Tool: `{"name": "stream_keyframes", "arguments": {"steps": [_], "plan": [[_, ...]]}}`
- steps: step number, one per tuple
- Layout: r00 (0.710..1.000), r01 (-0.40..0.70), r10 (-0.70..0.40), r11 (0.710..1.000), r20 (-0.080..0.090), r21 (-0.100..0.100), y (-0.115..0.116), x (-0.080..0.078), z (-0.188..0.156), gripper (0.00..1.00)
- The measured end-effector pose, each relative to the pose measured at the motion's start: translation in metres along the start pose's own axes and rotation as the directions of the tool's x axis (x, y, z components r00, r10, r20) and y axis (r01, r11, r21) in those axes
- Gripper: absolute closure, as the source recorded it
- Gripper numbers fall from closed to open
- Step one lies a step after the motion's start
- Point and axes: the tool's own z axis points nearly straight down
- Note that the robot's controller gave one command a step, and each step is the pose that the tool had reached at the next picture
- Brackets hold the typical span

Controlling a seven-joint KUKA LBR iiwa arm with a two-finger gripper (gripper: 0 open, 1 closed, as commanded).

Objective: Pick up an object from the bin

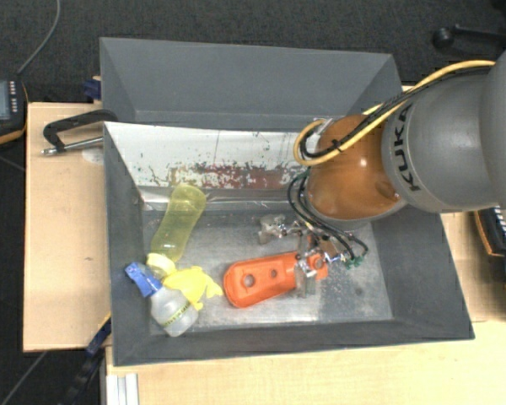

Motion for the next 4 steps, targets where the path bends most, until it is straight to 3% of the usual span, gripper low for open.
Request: {"name": "stream_keyframes", "arguments": {"steps": [1,4], "plan": [[1.0,0.018,-0.018,1.0,0.002,-0.001,0.014,-0.001,0.01,1.0],[1.0,0.018,-0.018,1.0,0.002,-0.001,0.015,-0.001,-0.005,1.0]]}}
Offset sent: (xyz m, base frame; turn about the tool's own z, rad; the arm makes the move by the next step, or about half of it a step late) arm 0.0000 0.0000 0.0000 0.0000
